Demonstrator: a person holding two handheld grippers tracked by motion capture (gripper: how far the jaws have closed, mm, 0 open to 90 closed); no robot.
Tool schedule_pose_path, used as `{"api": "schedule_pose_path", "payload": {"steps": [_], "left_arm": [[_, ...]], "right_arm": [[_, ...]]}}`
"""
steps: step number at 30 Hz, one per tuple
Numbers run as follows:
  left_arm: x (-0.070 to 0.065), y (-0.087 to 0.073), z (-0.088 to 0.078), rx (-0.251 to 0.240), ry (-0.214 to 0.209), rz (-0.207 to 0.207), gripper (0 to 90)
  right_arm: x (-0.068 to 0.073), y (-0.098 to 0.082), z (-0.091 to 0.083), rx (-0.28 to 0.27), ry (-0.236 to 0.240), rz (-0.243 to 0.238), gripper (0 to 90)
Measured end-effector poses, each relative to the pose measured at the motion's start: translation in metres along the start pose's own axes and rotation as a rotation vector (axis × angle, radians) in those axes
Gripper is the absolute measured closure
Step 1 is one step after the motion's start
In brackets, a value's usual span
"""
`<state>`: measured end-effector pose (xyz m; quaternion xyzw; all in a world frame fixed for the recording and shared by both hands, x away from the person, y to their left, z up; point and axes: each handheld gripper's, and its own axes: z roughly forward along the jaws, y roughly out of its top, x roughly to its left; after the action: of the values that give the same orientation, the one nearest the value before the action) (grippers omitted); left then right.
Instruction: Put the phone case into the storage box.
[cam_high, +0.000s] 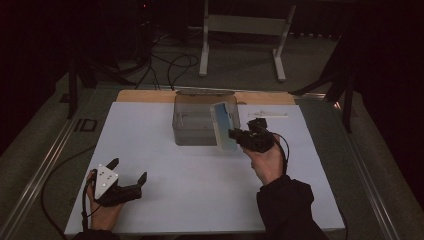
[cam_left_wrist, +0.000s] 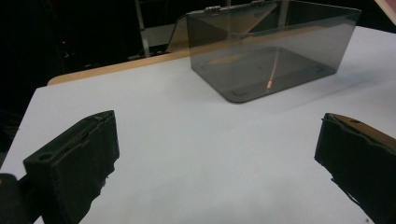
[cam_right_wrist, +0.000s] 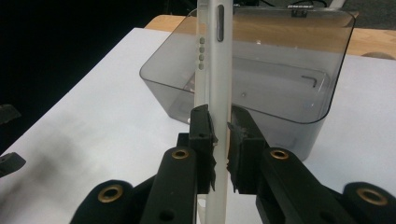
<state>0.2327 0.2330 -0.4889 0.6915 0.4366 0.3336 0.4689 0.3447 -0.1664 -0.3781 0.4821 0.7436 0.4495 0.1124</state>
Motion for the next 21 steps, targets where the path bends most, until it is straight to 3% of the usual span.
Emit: {"api": "schedule_pose_path", "payload": {"steps": [21], "left_arm": [[-0.002,-0.002,0.002,0.003,0.007,0.003,0.7]], "right_arm": [[-0.004,0.021,0.004,-0.018,-0.041,0.010,81.3]]}}
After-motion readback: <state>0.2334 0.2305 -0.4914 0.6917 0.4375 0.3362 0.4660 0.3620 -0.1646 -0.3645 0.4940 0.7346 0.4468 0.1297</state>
